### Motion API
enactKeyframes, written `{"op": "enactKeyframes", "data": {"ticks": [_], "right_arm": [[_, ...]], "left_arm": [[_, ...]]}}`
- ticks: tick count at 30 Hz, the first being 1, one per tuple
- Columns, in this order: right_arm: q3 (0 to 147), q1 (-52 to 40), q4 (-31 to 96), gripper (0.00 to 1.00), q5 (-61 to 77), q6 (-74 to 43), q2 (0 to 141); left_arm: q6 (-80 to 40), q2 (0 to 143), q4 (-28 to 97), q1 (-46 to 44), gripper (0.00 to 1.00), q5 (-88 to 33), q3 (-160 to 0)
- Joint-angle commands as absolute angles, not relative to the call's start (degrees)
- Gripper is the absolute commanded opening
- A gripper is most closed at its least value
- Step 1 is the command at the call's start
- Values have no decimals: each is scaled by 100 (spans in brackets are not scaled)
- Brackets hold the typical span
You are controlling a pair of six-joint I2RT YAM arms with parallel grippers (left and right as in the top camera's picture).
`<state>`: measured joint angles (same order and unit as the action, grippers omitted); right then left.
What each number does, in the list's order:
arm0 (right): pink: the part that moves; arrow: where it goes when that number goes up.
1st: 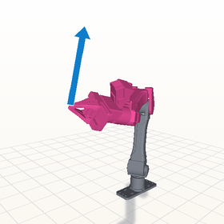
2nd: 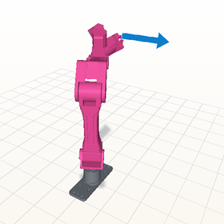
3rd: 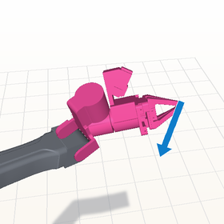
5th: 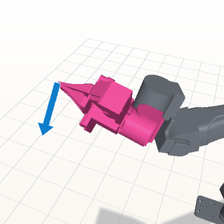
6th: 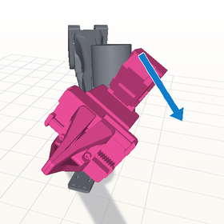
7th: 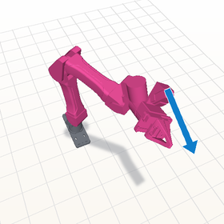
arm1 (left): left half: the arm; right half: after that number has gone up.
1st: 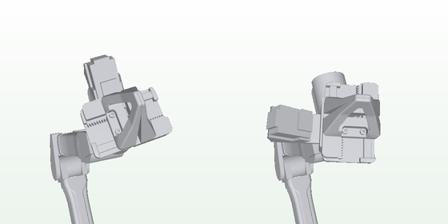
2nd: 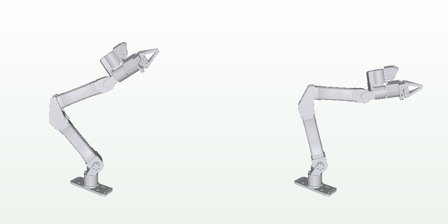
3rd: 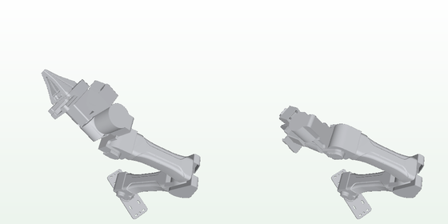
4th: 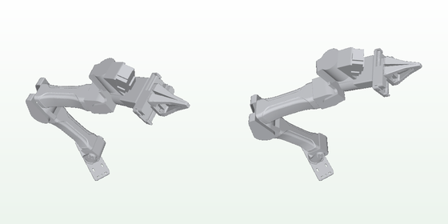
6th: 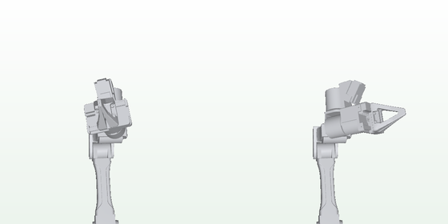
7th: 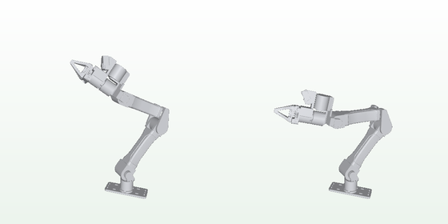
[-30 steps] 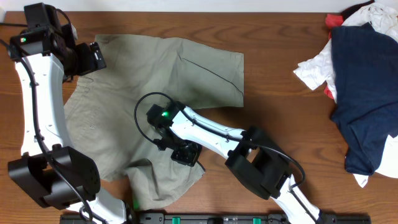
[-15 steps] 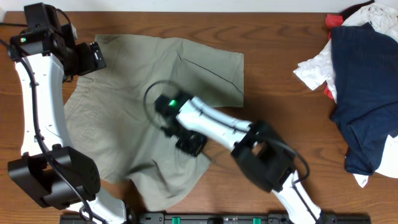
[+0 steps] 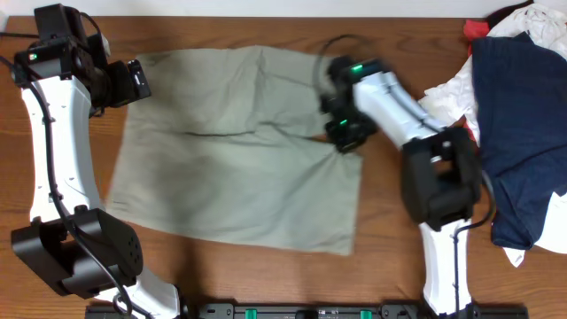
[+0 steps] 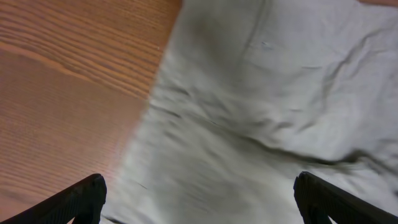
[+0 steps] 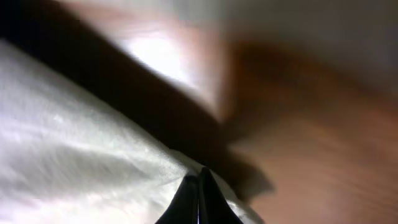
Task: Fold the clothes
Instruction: 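Pull the right leg up and right with the right gripper to flatten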
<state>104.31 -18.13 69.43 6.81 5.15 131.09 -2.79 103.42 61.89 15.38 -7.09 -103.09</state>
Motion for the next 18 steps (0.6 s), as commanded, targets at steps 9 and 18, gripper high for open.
{"op": "enactKeyframes", "data": {"ticks": [9, 18], "right_arm": [[10538, -449, 5955, 1, 1138, 475, 12921], [11611, -259, 6160, 23, 1653, 473, 12870]], "left_arm": [[-303, 10374, 6211, 1557, 98, -659, -10243], [-305, 10250, 6278, 1557, 98, -657, -10245]]}}
